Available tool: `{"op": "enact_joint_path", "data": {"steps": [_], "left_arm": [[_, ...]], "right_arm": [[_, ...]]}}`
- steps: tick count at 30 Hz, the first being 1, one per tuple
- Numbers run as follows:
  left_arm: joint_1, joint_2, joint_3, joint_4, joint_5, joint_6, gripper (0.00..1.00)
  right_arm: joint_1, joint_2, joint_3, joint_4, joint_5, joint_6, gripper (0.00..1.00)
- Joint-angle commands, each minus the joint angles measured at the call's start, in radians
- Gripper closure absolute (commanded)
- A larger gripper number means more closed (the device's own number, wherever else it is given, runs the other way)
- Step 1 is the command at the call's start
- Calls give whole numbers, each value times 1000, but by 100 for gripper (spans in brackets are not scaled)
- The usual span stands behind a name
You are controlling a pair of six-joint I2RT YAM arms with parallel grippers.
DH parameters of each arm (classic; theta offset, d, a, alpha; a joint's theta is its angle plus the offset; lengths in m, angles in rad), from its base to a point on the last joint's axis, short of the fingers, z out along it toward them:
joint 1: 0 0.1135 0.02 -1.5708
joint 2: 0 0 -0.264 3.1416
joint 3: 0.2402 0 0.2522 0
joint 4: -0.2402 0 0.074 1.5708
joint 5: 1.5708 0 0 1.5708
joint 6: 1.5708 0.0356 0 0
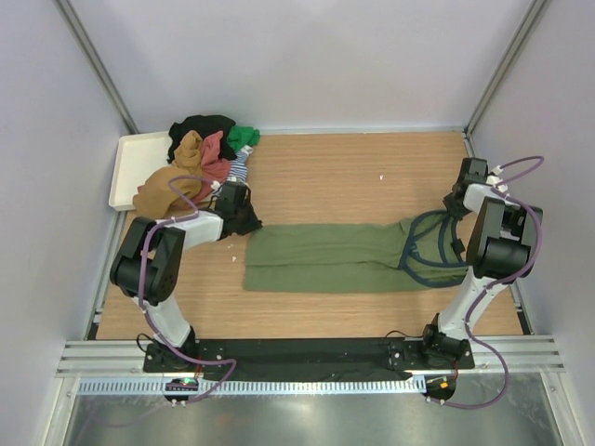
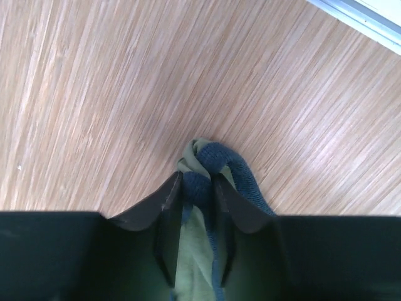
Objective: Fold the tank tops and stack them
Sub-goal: Fold the tank top
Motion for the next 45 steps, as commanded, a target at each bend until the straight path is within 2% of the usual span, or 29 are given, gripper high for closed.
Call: {"op": "enact_joint_path", "data": {"steps": [1, 3, 4, 9, 14, 21, 23, 24, 25, 27, 29, 33, 37, 38, 41, 43, 45], "left_arm": [[17, -38, -43, -65, -49, 20, 100], [41, -47, -51, -65, -38, 19, 100], [47, -53, -60, -65, -37, 19, 100], [73, -87, -85, -65, -43, 19, 100], [86, -99, -103, -65, -46, 17, 100], [97, -120, -128, -69, -60, 16, 100], [95, -127, -129, -70, -60, 16, 100], [95, -130, -132, -70, -61, 16, 100], [96, -134, -132, -73, -69, 16, 100], [95, -139, -138, -78, -76, 16, 100], [101, -145, -143, -81, -76, 16, 100], [121, -153, -161, -79, -63, 14, 100], [135, -173, -177, -81, -66, 19, 100], [136, -180, -184, -84, -70, 19, 100], [139, -196, -192, -85, -76, 23, 100], [141, -197, -194, -85, -69, 23, 100], [141, -197, -192, -87, -64, 23, 100]], "right_arm": [[1, 14, 32, 40, 2, 17, 80], [1, 11, 31, 41, -5, 21, 90], [1, 6, 31, 38, 2, 21, 99], [-11, -81, -20, 28, 100, 77, 99], [-66, -196, -193, 179, 61, 146, 99], [-74, -264, -268, 227, 42, 168, 95], [-74, -271, -284, 242, 28, 162, 84], [-76, -276, -290, 251, 22, 160, 75], [-76, -288, -305, 251, 28, 163, 75], [-82, -308, -327, 255, 45, 195, 80], [-103, -334, -356, 262, 51, 224, 98], [-119, -334, -339, 210, 59, 234, 99], [-125, -339, -347, 221, 38, 235, 93], [-128, -345, -354, 227, 29, 238, 89], [-128, -363, -373, 251, 24, 232, 60], [-129, -377, -379, 259, 4, 219, 54], [-129, -392, -377, 245, -10, 200, 52]]}}
